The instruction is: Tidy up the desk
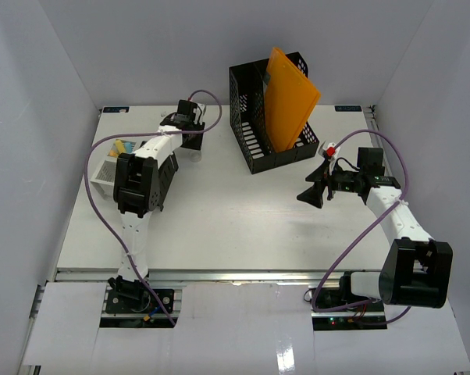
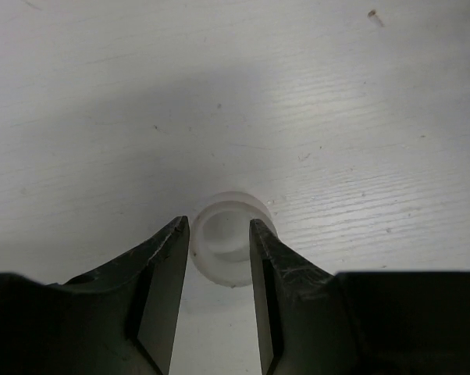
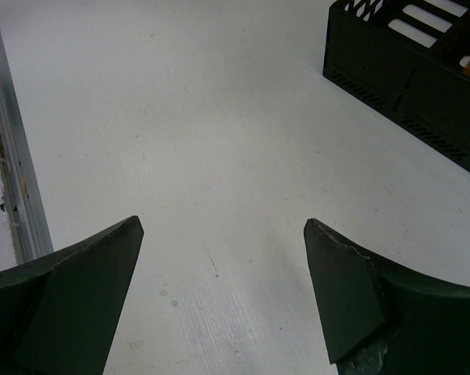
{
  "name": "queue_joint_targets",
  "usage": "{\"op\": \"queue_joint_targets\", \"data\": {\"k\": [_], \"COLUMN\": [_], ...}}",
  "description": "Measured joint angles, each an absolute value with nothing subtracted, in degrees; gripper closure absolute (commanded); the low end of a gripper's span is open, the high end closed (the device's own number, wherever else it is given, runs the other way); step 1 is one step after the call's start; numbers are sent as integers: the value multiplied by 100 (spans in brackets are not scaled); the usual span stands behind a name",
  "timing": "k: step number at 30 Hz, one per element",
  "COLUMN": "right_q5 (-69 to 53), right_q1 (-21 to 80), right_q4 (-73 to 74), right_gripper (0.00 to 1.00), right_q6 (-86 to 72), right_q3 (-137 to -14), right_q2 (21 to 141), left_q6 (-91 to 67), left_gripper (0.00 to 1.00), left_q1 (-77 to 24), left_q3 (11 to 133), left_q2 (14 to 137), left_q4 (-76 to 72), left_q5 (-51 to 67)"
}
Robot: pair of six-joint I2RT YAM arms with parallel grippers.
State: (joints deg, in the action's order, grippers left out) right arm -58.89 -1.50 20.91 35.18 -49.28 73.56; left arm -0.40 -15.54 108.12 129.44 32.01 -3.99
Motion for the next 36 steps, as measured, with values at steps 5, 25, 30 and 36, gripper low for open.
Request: {"op": "queue_joint_targets", "data": {"k": [5, 25, 30, 36], "right_q5": [-5889, -5889, -5892, -5892], "right_q1": [-150, -177, -186, -187], "right_q4": [2096, 2102, 2104, 2106], "right_gripper": [10, 10, 10, 10], "right_q6": [3529, 3564, 3590, 3612], "right_q3": [-4928, -4928, -4928, -4928], "right_q2": [7356, 7360, 7360, 7360], "left_q6": [200, 341, 329, 305], "left_gripper": [51, 47, 46, 70], "left_q1": [-1719, -1774, -1774, -1774], "left_q3": [10892, 10988, 10918, 10891], "left_q2": [13192, 13288, 13288, 13288], "left_q4": [3262, 3258, 3284, 3297], "left_q5": [-908, -1317, -1329, -1329]}}
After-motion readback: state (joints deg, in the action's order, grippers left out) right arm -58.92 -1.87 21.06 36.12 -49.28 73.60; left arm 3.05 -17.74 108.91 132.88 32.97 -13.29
